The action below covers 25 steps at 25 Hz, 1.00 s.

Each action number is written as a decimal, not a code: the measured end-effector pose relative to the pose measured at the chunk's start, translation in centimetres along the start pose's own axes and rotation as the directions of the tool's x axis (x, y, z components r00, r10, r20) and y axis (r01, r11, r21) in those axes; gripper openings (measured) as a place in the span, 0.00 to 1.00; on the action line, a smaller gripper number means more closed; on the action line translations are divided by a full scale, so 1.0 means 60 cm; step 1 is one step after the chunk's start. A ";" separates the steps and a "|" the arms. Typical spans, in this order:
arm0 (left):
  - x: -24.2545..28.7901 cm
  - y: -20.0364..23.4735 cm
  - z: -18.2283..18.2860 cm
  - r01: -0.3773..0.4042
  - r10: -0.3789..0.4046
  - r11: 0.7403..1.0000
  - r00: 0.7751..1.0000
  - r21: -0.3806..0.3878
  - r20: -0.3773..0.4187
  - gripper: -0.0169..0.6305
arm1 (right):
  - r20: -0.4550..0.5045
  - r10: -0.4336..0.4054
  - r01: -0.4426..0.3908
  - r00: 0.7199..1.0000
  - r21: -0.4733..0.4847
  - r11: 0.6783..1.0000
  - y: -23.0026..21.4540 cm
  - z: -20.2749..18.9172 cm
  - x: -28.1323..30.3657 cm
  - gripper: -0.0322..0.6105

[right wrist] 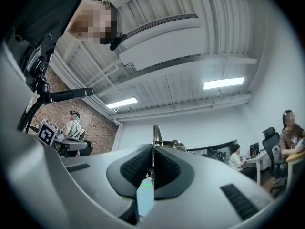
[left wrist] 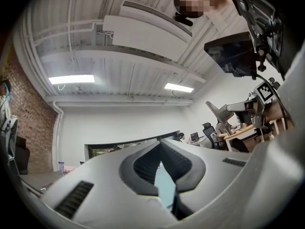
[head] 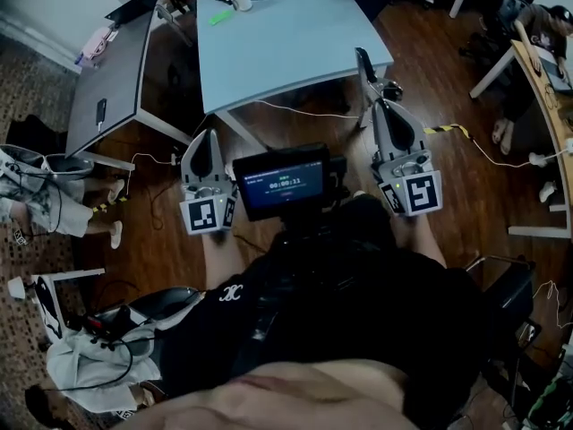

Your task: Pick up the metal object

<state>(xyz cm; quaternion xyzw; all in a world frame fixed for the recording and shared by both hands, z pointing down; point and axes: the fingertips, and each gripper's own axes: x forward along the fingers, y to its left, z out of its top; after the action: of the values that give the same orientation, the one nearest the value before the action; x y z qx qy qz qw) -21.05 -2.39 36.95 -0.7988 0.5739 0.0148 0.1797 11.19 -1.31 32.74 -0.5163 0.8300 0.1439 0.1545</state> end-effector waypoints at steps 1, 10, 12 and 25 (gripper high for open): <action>-0.006 -0.003 0.003 0.003 -0.003 1.000 1.000 -0.004 0.006 0.04 | 0.000 -0.001 0.001 1.000 0.000 1.000 0.002 0.005 -0.005 0.02; -0.012 -0.053 0.021 0.012 -0.011 1.000 1.000 -0.011 0.024 0.04 | -0.005 0.004 -0.004 1.000 -0.015 1.000 -0.020 0.022 -0.047 0.02; -0.008 -0.066 0.025 0.010 -0.010 1.000 1.000 -0.014 0.018 0.04 | -0.008 0.006 -0.006 1.000 -0.008 1.000 -0.033 0.025 -0.053 0.02; 0.027 -0.138 0.049 0.003 -0.003 1.000 1.000 0.014 -0.007 0.04 | -0.010 0.023 -0.023 1.000 0.001 1.000 -0.111 0.026 -0.078 0.02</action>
<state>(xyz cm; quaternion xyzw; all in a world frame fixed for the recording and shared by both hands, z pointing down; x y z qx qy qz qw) -12.33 -0.67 36.07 -0.7986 0.5733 0.0078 0.1833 19.31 0.27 32.68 -0.5072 0.8368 0.1427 0.1487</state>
